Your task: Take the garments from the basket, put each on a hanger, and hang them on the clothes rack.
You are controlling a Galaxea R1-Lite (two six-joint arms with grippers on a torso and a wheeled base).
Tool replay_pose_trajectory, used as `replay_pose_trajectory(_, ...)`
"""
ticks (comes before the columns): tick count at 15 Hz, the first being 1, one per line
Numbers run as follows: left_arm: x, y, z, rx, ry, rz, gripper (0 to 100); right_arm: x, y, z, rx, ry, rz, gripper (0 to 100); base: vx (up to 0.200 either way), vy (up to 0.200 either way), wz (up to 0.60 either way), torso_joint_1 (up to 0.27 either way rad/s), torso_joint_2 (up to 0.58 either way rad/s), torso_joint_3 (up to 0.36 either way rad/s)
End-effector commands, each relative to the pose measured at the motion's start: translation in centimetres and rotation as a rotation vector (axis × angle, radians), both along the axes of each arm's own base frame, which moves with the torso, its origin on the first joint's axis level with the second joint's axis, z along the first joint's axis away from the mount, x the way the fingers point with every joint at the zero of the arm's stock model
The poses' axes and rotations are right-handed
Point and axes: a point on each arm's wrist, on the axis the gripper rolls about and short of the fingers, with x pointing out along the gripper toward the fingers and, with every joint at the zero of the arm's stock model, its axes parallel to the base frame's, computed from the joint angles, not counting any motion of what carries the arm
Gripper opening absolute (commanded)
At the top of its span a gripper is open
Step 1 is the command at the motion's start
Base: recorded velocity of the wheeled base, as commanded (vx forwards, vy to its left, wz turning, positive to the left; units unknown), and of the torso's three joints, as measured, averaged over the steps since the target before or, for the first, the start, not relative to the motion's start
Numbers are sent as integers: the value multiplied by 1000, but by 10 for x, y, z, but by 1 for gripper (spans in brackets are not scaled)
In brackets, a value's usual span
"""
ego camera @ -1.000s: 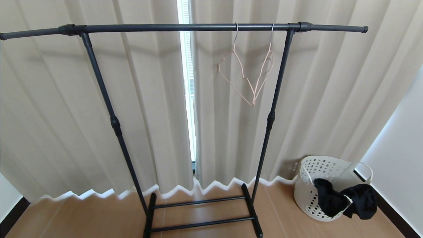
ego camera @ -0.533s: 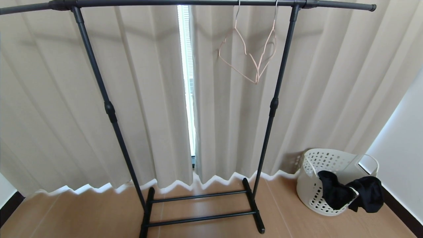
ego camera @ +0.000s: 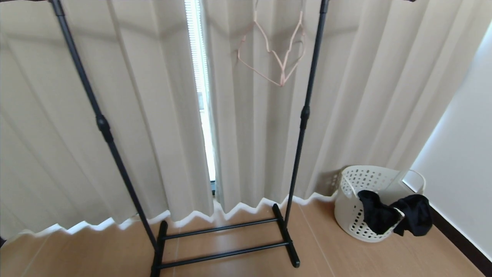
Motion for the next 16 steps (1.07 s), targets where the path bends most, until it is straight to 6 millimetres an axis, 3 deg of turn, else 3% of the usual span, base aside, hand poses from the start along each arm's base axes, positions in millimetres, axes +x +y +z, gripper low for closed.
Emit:
replay_pose_trajectory(1, 0, 0, 0, 0, 1, 0, 100, 0, 0, 0, 0, 1, 2, 100, 0, 0, 0, 0, 0, 0)
replay_pose_trajectory(14, 0, 0, 0, 0, 1, 0, 100, 0, 0, 0, 0, 1, 2, 100, 0, -185, 0, 2, 2, 2)
replay_pose_trajectory(16, 0, 0, 0, 0, 1, 0, 100, 0, 0, 0, -1, 0, 2, 100, 200, -200, 0, -2, 0, 5)
